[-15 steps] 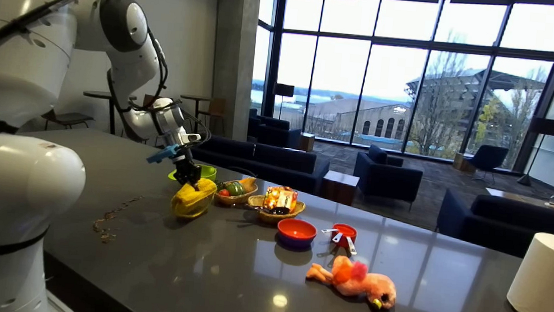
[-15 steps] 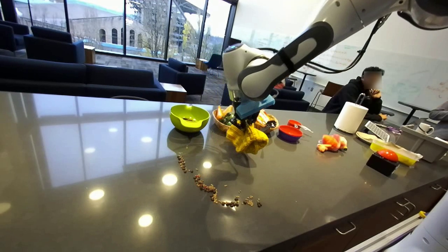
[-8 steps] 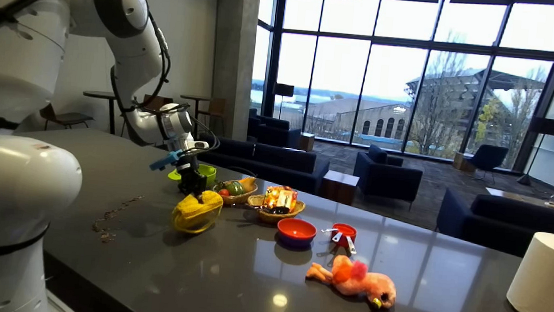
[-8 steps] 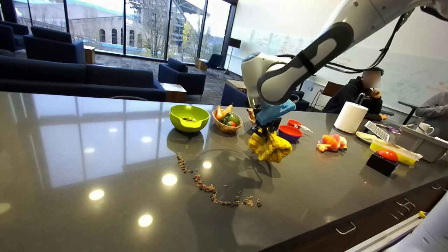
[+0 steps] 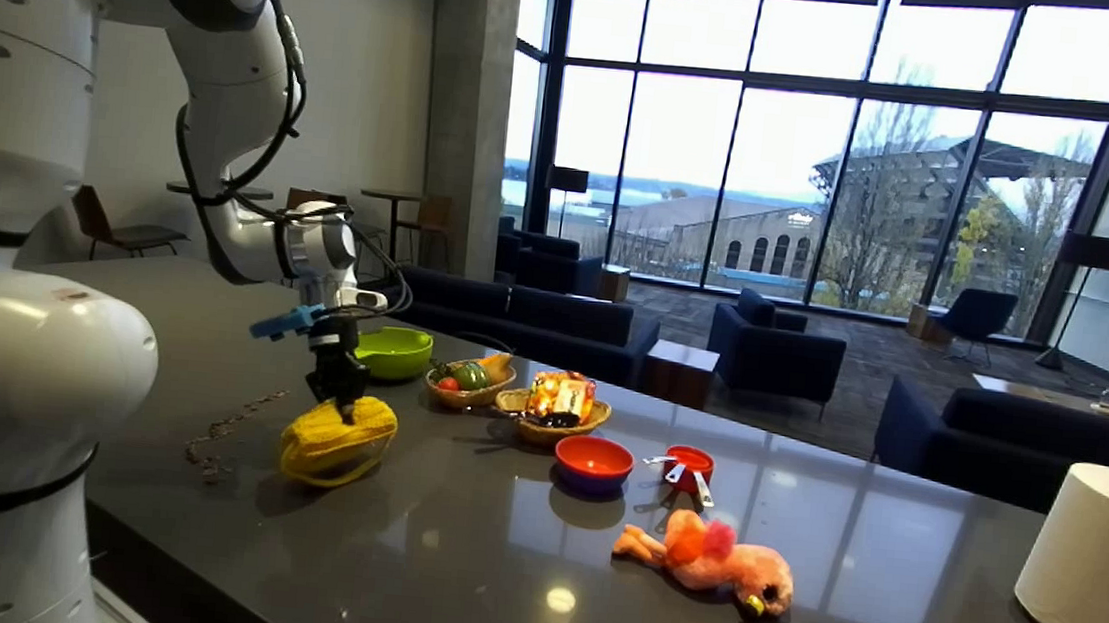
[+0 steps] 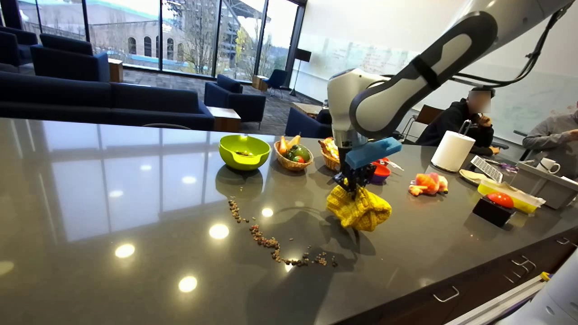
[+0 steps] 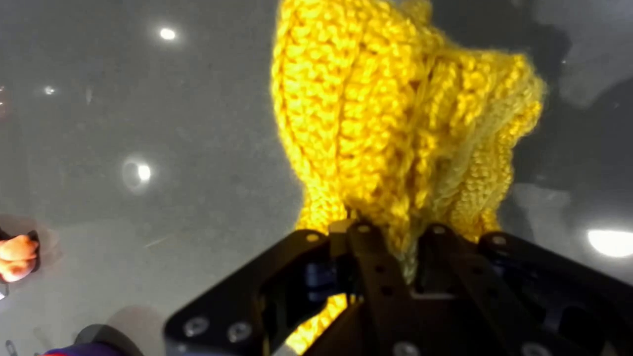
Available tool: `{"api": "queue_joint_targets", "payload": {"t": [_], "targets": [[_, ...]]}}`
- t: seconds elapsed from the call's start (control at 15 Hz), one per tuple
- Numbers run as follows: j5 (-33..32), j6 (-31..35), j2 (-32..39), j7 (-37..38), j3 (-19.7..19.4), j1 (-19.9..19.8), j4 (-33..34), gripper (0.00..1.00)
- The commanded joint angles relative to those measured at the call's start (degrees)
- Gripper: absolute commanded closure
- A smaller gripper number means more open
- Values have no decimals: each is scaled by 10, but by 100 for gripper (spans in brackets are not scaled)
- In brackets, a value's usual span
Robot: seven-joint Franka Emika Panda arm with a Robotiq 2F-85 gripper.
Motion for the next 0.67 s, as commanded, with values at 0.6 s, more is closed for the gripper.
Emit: {"api": "queue_joint_targets", "payload": {"t": [0.6], "targets": [[149, 134, -96, -143, 44, -43, -177, 96]]}}
